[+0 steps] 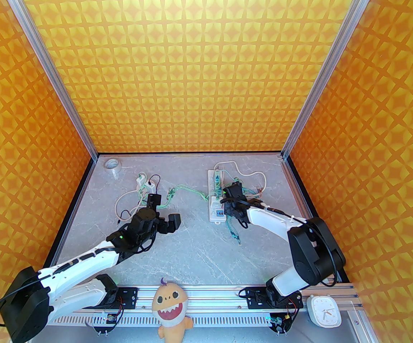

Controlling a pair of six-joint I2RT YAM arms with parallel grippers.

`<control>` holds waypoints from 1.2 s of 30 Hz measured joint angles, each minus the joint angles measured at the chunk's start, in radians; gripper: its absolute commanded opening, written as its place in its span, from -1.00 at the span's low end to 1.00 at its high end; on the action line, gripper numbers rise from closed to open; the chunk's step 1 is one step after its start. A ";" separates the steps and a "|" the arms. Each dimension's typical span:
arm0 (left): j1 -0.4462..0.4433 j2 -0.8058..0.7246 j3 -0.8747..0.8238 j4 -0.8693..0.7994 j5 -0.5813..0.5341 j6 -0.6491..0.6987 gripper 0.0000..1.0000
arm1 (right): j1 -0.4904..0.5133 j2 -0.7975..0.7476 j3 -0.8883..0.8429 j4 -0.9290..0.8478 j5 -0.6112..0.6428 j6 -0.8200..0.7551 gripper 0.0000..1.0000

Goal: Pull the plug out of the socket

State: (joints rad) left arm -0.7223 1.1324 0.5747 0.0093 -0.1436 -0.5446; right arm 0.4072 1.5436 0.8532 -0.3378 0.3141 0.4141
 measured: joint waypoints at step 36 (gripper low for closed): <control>-0.242 0.981 1.065 -0.422 -0.181 -0.081 0.52 | -0.081 -0.141 -0.088 0.098 -0.098 0.039 0.05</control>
State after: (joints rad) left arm -0.9646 2.1132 1.6394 -0.4126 -0.3244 -0.6258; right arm 0.3264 1.4025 0.7654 -0.2394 0.2165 0.4530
